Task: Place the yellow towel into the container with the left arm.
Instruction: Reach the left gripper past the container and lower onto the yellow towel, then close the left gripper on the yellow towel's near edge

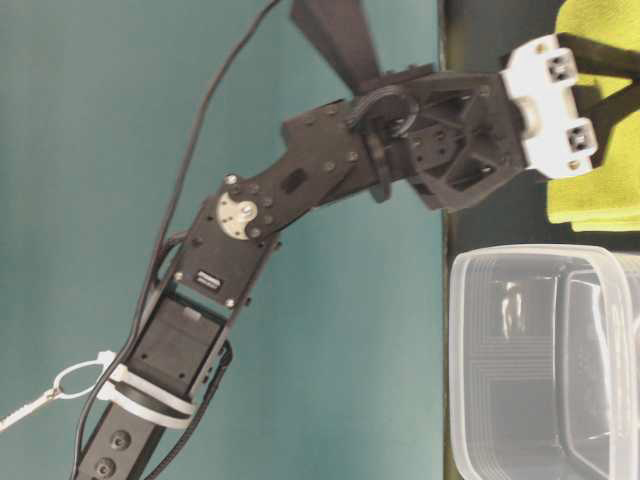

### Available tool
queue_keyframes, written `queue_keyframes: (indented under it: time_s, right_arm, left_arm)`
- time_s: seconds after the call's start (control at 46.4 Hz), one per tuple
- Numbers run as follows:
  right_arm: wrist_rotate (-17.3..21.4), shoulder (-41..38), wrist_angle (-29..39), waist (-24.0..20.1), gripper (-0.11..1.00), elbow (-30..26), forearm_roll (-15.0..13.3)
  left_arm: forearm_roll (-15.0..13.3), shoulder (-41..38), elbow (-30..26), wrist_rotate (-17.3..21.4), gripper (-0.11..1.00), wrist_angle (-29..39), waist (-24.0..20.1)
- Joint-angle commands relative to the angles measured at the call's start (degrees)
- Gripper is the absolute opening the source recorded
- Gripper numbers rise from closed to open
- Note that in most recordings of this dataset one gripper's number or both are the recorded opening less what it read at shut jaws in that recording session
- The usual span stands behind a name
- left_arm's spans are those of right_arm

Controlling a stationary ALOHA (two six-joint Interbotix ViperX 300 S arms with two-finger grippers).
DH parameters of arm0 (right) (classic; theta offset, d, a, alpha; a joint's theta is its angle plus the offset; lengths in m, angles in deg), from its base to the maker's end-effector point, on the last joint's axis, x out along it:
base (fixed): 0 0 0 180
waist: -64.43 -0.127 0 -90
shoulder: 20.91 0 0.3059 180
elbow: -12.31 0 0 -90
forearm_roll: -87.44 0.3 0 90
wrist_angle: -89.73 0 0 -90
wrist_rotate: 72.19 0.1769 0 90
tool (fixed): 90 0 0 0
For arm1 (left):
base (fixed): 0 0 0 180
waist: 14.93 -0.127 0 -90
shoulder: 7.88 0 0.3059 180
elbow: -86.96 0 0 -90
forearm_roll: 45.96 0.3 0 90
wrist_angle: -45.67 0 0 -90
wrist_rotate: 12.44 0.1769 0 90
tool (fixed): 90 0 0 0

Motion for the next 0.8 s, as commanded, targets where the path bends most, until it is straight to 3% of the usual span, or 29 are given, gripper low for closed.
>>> queue_keyframes:
  time_s: [0.0,0.108,0.194,0.452,0.776]
  right_arm:
    - [0.0,-0.3,-0.3,0.1,0.75,-0.6,0.2]
    - [0.1,0.0,0.1,0.2,0.75,-0.7,0.2]
    - [0.1,0.3,0.4,0.1,0.75,-0.9,0.1]
    - [0.0,0.5,0.6,0.1,0.75,-1.0,0.1]
    - [0.0,0.9,0.6,0.2,0.75,-1.1,0.2]
  left_arm:
    - [0.2,-0.6,-0.3,0.2,0.9,-1.4,1.2]
    - [0.2,-0.6,-0.2,0.4,0.87,-2.7,2.1]
    - [0.2,-0.6,0.1,0.4,0.75,-3.3,2.7]
    - [0.2,1.8,-0.8,1.1,0.08,-2.5,3.4]
    - [0.2,13.1,-2.6,1.1,0.06,1.8,3.4]
